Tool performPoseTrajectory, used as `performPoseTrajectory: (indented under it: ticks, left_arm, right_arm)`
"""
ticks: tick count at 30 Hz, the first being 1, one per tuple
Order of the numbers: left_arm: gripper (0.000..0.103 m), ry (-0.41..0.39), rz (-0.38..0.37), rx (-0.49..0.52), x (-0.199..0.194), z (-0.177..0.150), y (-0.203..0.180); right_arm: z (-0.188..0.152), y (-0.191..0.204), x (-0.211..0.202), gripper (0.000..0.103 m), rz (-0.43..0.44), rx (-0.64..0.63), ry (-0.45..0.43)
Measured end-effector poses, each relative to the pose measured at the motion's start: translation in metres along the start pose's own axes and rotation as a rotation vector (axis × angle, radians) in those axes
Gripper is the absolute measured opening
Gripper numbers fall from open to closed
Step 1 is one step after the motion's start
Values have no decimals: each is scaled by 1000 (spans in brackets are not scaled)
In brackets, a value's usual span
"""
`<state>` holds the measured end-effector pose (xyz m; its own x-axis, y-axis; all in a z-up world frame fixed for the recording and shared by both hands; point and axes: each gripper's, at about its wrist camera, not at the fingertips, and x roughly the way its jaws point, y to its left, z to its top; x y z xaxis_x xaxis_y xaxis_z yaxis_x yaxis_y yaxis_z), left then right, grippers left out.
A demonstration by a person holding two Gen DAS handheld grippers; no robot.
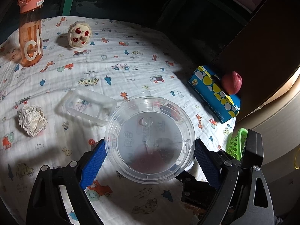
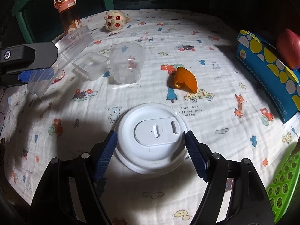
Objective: Collect trash
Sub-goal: 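Grasp the clear round lid with the left tool while the right tool grasps the white cup lid, then carry both lids over the green wastebasket and open both tools to drop them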
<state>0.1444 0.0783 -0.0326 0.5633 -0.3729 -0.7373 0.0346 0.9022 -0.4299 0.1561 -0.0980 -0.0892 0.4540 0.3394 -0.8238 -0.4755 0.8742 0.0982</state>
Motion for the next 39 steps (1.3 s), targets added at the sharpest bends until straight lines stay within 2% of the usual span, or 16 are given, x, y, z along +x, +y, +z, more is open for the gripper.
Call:
performPoseTrajectory:
  ticks: [4,11,16,19,22,28,34,39]
  left_arm:
    - [88,-8,-8,13,-4,1,-10]
    - [88,-7,-46,65,-3,2,-39]
    - [88,8,-88,129,4,3,-75]
    - [88,17,-115,160,10,4,-99]
    - [88,26,-136,193,16,4,-123]
    - [88,66,-178,257,33,-2,-170]
    - [88,100,-202,335,46,-12,-215]
    - [88,126,-218,397,56,-20,-248]
  right_arm:
    - [-2,-10,-19,73,9,42,-35]
    - [-17,-47,-85,74,-14,158,-151]
    - [-43,-99,-136,74,-92,279,-215]
    - [-61,-135,-152,74,-146,363,-209]
    - [-83,-173,-161,74,-202,445,-168]
    - [-121,-232,-157,74,-257,557,-46]
    - [-141,-253,-157,75,-276,601,-26]
    - [-143,-262,-168,80,-281,621,-60]
